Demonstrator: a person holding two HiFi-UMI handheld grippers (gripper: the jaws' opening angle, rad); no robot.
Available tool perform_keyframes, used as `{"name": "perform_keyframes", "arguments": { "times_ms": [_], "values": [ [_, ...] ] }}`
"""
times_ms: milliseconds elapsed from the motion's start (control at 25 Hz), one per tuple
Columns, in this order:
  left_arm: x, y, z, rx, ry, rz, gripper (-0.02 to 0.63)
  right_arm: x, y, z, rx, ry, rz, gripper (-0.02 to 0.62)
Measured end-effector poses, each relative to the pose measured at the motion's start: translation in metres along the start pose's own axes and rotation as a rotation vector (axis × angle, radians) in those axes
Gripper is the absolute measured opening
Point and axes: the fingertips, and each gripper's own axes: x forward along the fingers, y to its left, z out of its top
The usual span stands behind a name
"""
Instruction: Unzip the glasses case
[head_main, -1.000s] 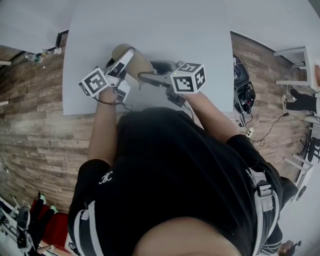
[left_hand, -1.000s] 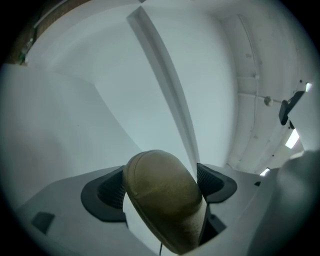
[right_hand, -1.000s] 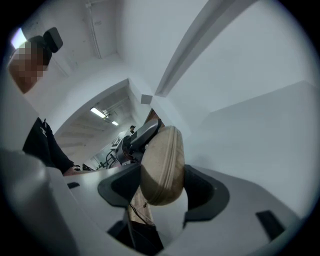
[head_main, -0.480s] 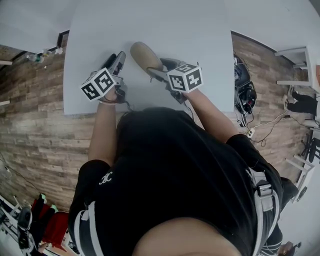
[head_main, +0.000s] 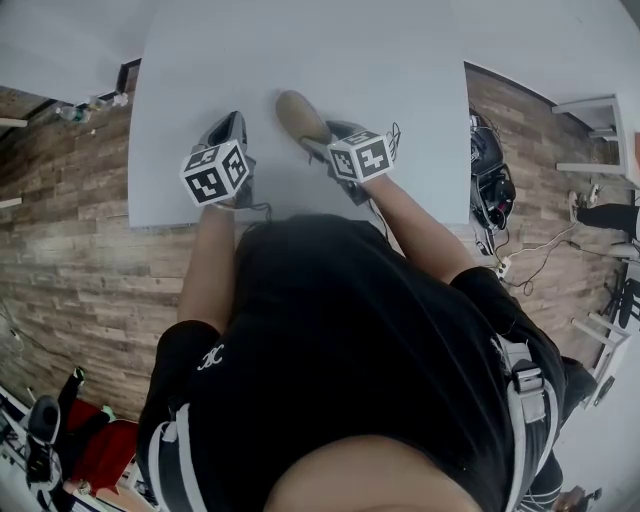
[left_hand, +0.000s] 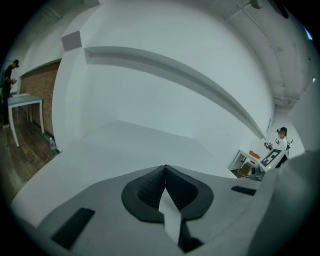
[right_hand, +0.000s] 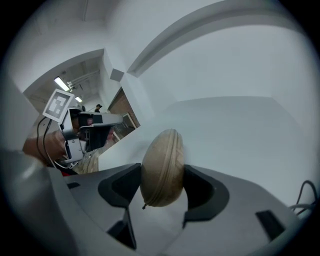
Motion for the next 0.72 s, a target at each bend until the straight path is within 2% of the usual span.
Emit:
{"name": "perform_keyframes", "arguments": {
  "times_ms": [120,280,560,720],
  "values": [
    [0.001,-0.015,0.003,0.052,0.002,-0.039,0.003,0.01,-0.006,-0.008,0.002,0.024,-0.023,0.272],
    [-0.001,-0.027,-0.003,0.044,0.021,-0.079,0.003,0.018,-0.012,-0.02,0.003,0.067,-0.044,0.272],
    [-0.008,-0.027,-0.012,0.031,0.043,-0.051,0.003,0.029,-0.023,-0.042,0.032,0.125,-0.03,0.272],
    [-0.012,-0.029,-0.019,0.027,0.054,-0.027,0.003,0.03,-0.026,-0.044,0.032,0.086,-0.017,0.272]
  ]
}}
